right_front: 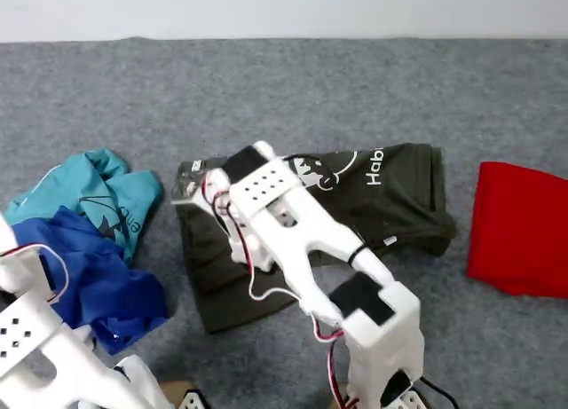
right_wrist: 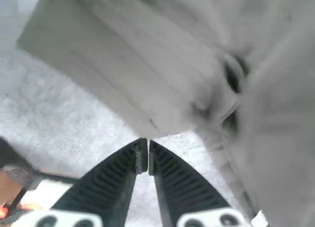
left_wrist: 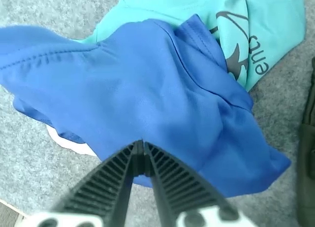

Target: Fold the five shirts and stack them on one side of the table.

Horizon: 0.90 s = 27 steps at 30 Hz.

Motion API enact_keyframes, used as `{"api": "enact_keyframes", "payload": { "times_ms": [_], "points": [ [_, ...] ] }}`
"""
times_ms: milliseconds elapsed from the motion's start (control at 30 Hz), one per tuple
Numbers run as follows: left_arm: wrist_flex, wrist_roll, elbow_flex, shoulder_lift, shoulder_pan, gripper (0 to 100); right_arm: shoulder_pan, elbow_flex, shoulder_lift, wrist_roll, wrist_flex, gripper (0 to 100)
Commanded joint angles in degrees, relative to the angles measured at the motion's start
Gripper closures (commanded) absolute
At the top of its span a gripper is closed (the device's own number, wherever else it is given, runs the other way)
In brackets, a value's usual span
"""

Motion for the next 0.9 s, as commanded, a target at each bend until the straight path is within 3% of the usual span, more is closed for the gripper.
{"api": "enact_keyframes", "payload": {
  "times_ms": [0,200,867],
  "points": [
    [-2.3,0.5,-0.2,-1.1,0.3,99,0.7,0.4,-4.4,-0.6,-2.2,95.0],
    [-2.5,0.5,0.0,-1.1,0.3,99,2.2,0.4,-4.2,-0.5,-11.1,84.6],
    [-2.2,0.5,0.0,-1.1,0.3,99,2.2,-3.2,1.6,-0.4,-11.8,84.4]
  ]
}}
